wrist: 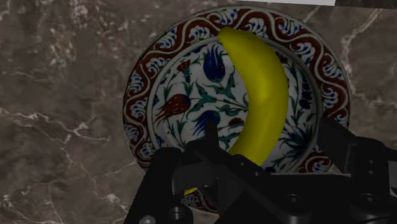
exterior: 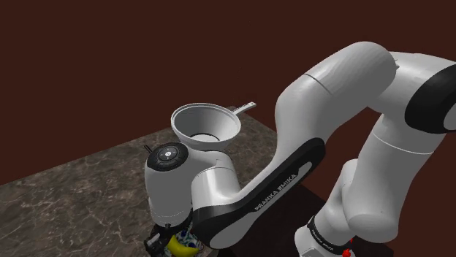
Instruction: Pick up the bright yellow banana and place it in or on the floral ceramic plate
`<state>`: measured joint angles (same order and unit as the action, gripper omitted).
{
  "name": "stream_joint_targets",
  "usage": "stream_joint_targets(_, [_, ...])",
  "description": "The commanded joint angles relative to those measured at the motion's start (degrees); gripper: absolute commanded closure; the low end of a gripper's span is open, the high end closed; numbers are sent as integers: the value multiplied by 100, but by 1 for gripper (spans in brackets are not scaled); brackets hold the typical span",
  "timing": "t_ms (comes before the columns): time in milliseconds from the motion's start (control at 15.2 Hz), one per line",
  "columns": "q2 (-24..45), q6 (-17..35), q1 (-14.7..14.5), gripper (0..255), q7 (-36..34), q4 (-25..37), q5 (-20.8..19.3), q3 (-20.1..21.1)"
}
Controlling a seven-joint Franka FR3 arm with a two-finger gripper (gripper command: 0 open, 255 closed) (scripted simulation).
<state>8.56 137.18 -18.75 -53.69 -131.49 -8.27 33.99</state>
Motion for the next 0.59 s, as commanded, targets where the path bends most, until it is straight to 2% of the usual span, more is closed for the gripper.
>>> stream_joint_targets(0, [0,0,0,0,0,0,0,0])
stream_joint_targets(198, [0,0,0,0,0,0,0,0])
stream_joint_targets(396, [-462,-537,76,0,291,170,413,98])
stream_joint_targets(528, [-573,-682,81,0,357,228,505,104])
